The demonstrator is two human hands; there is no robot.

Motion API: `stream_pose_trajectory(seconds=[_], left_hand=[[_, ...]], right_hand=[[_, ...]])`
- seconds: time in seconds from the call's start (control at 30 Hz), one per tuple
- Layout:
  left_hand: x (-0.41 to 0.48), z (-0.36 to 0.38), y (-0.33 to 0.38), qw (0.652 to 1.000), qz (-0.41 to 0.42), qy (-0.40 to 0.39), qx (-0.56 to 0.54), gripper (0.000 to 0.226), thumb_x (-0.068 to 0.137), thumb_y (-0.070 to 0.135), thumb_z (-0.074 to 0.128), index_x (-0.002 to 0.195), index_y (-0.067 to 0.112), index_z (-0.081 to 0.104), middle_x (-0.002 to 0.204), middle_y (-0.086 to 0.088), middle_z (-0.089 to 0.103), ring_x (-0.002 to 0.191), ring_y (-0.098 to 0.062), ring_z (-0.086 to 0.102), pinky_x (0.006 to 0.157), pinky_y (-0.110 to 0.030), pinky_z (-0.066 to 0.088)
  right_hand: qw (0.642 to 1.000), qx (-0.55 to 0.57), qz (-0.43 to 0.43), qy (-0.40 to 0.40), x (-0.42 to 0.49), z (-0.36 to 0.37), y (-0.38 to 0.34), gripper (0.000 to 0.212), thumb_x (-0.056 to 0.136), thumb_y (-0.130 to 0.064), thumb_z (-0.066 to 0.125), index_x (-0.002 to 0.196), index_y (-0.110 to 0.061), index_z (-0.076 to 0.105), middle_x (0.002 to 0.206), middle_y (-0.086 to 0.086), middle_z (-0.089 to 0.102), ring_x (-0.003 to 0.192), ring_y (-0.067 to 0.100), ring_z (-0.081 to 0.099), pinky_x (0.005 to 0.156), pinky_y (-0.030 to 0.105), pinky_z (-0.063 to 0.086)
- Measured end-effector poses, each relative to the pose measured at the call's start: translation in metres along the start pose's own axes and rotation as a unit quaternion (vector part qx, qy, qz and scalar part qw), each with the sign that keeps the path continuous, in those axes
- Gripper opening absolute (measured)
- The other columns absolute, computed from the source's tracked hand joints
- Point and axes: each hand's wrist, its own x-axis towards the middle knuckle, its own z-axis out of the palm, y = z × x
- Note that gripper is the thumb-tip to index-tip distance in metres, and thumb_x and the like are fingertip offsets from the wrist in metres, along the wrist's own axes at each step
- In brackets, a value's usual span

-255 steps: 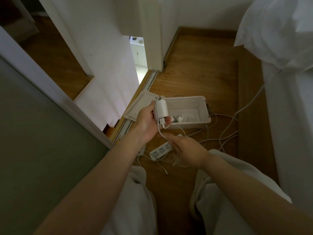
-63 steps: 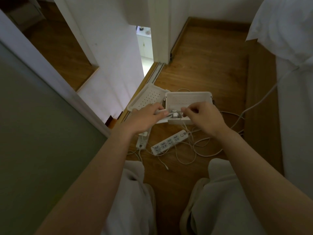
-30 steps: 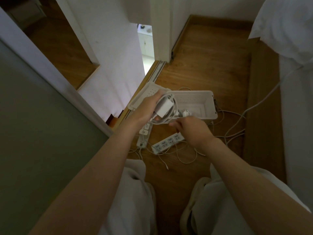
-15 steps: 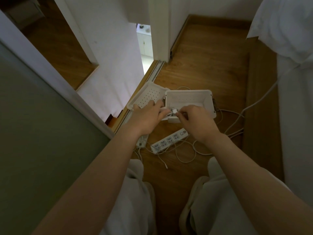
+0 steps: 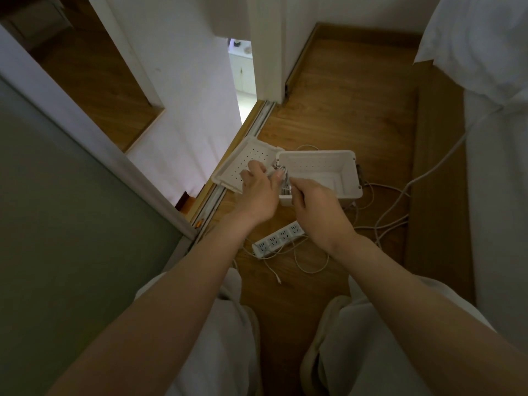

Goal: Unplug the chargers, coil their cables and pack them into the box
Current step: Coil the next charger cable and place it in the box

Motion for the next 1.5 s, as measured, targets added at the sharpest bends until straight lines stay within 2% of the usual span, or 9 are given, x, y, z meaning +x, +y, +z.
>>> stream_pose_trajectory(seconds=[0.17, 0.27, 0.53, 0.73, 0.9, 1.07, 1.13, 1.23, 1.5], left_hand=[[0.006, 0.003, 0.003, 0.989, -0.074, 0.015, -0.127, 0.028, 0.101, 0.038, 0.030, 0.115, 0.014, 0.028, 0.119, -0.006, 0.031, 0.101, -0.017, 0.043, 0.089, -0.037, 0.047], [0.009, 0.004, 0.003, 0.980, -0.104, -0.003, -0.172, 0.026, 0.100, 0.044, 0.028, 0.114, 0.021, 0.027, 0.129, -0.010, 0.040, 0.110, -0.022, 0.049, 0.097, -0.042, 0.046], [0.001, -0.004, 0.005, 0.992, 0.084, 0.070, 0.062, 0.037, 0.101, 0.035, 0.033, 0.130, 0.013, 0.034, 0.121, -0.007, 0.030, 0.102, -0.016, 0.034, 0.104, -0.040, 0.028], [0.002, -0.006, 0.014, 0.984, 0.089, 0.153, -0.011, 0.032, 0.100, 0.033, 0.037, 0.122, 0.010, 0.037, 0.120, -0.006, 0.032, 0.099, -0.017, 0.040, 0.097, -0.040, 0.037], [0.001, -0.002, 0.013, 0.981, 0.115, 0.151, 0.040, 0.034, 0.099, 0.031, 0.042, 0.124, 0.009, 0.037, 0.125, -0.009, 0.033, 0.102, -0.013, 0.035, 0.097, -0.033, 0.027], [0.004, 0.000, 0.014, 0.986, 0.071, 0.153, -0.018, 0.028, 0.100, 0.034, 0.038, 0.118, 0.014, 0.037, 0.120, -0.006, 0.033, 0.101, -0.016, 0.042, 0.100, -0.043, 0.037], [0.010, -0.004, 0.016, 0.982, 0.020, 0.161, -0.101, 0.024, 0.100, 0.037, 0.035, 0.112, 0.016, 0.034, 0.117, -0.005, 0.033, 0.103, -0.020, 0.048, 0.096, -0.048, 0.043], [0.021, -0.012, 0.015, 0.963, -0.073, 0.172, -0.193, 0.038, 0.101, 0.037, 0.033, 0.125, 0.007, 0.034, 0.129, -0.012, 0.033, 0.107, -0.019, 0.048, 0.088, -0.031, 0.048], [0.020, -0.017, 0.015, 0.944, -0.145, 0.154, -0.254, 0.045, 0.101, 0.041, 0.030, 0.131, 0.008, 0.033, 0.138, -0.014, 0.036, 0.121, -0.024, 0.044, 0.098, -0.037, 0.045]], right_hand=[[0.999, 0.017, -0.035, -0.006, -0.002, -0.003, -0.011, 0.015, 0.096, -0.009, 0.043, 0.097, -0.010, 0.058, 0.080, 0.004, 0.058, 0.069, 0.016, 0.052, 0.063, 0.027, 0.041], [0.986, 0.160, 0.049, -0.004, 0.001, -0.010, -0.018, 0.017, 0.096, -0.013, 0.046, 0.100, -0.014, 0.063, 0.074, -0.003, 0.060, 0.063, 0.013, 0.056, 0.056, 0.024, 0.047], [0.988, 0.133, 0.067, 0.043, 0.009, -0.035, -0.009, 0.019, 0.096, -0.020, 0.050, 0.083, -0.017, 0.064, 0.066, -0.009, 0.059, 0.052, -0.003, 0.051, 0.050, 0.007, 0.039], [0.929, 0.340, 0.138, -0.049, 0.005, -0.047, -0.027, 0.027, 0.099, -0.017, 0.041, 0.121, -0.016, 0.056, 0.065, -0.005, 0.062, 0.039, 0.002, 0.044, 0.041, 0.014, 0.037], [0.983, 0.074, 0.147, -0.083, 0.004, -0.052, -0.024, 0.024, 0.099, -0.020, 0.042, 0.091, -0.014, 0.064, 0.059, 0.001, 0.063, 0.031, 0.000, 0.047, 0.035, 0.011, 0.036], [0.875, 0.414, 0.219, -0.122, 0.006, -0.060, -0.030, 0.029, 0.101, -0.025, 0.036, 0.096, -0.015, 0.063, 0.061, -0.003, 0.060, 0.051, 0.004, 0.055, 0.052, 0.015, 0.047], [0.928, 0.300, 0.162, -0.152, -0.001, -0.054, -0.030, 0.029, 0.101, -0.024, 0.033, 0.105, -0.022, 0.061, 0.073, -0.006, 0.065, 0.073, 0.013, 0.063, 0.075, 0.025, 0.050], [0.979, 0.070, 0.084, -0.170, -0.012, -0.033, -0.026, 0.027, 0.101, -0.022, 0.033, 0.113, -0.022, 0.058, 0.077, -0.003, 0.062, 0.061, 0.013, 0.057, 0.056, 0.021, 0.048], [0.998, 0.029, -0.019, -0.047, -0.016, -0.024, -0.034, 0.026, 0.100, -0.022, 0.040, 0.090, -0.014, 0.062, 0.063, 0.002, 0.060, 0.056, 0.016, 0.059, 0.058, 0.035, 0.053]])
